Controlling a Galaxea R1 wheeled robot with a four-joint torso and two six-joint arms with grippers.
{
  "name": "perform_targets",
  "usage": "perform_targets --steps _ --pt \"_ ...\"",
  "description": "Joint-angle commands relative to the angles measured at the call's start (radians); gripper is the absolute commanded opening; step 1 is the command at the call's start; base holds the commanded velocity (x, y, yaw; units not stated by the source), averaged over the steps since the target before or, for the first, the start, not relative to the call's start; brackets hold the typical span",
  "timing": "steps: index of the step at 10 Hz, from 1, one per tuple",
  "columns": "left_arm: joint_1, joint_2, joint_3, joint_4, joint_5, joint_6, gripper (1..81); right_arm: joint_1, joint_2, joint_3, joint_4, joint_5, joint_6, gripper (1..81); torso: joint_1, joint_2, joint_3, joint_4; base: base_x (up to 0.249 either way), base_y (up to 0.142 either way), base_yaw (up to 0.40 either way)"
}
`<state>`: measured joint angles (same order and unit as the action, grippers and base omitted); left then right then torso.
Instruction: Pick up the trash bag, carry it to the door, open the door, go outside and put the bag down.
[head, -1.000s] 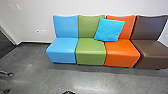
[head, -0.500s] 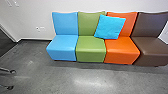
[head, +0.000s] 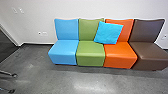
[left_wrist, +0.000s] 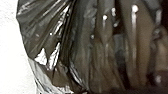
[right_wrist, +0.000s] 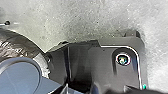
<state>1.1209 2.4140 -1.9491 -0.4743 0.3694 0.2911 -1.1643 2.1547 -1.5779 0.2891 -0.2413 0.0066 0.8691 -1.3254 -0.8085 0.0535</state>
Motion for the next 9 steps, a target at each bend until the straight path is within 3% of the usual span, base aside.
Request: perform_targets --steps 1,6,9 --pt "-0.002 0.001 -0.030 -0.007 0.075 0.026 1.0 -0.035 0.046 -0.077 0.012 -0.038 -0.060 81.1 -0.063 0.098 0.096 0.000 0.000 0.000 0.000" --pt "0.087 0.054 -0.132 -0.006 0.034 0.040 1.0 -0.116 0.161 -0.249 0.015 0.013 -0.073 81.1 -0.180 0.274 0.275 0.000 0.000 0.000 0.000" --pt "0.126 0.122 -0.273 0.000 0.034 0.062 1.0 -0.147 0.167 -0.267 0.012 0.033 -0.073 81.1 -0.249 0.378 0.380 0.000 0.000 0.000 0.000"
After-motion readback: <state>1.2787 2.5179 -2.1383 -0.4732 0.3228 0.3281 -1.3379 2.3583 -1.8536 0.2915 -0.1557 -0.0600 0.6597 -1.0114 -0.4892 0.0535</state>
